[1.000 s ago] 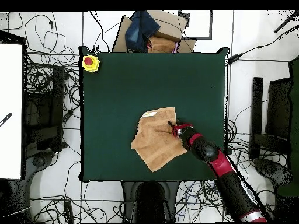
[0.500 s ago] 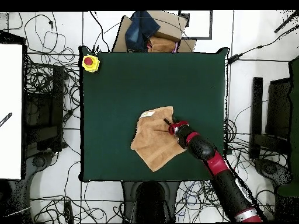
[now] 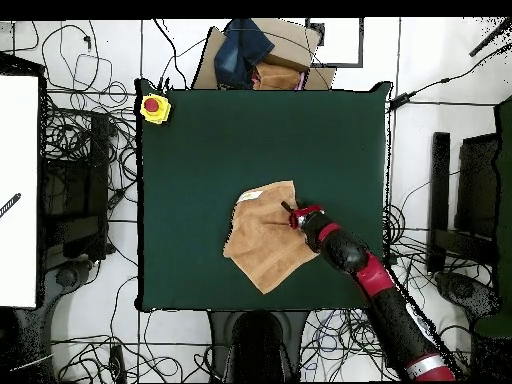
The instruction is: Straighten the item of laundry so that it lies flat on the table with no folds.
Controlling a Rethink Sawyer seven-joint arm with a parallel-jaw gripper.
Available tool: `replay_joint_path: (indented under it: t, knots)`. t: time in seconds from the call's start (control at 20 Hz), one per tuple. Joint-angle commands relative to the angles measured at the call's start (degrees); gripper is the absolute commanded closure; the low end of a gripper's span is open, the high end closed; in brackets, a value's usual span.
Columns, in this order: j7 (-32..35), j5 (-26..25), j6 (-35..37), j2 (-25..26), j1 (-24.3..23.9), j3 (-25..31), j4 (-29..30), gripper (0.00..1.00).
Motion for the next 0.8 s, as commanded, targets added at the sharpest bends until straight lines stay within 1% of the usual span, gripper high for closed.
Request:
replay_joint_path:
  t: [0.05,0.1,0.3,0.4,0.55,0.8]
  knots:
    - [8.61,-4.15,-7.13,-7.19,3.73,-8.39,-3.87,0.0]
    - [9.96,-4.06,-8.53,-8.0,4.39,-9.71,-3.83,0.0]
    - [7.33,-3.31,-9.06,-6.63,2.71,-8.53,-4.23,0.0]
    - [4.05,-2.12,-6.42,-4.27,0.8,-6.07,-3.87,0.0]
    - [0.89,-0.7,-3.82,-0.11,-0.67,-2.89,-3.86,0.0]
    - [-1.16,-0.39,-2.16,2.15,-1.23,-1.31,-4.59,0.0]
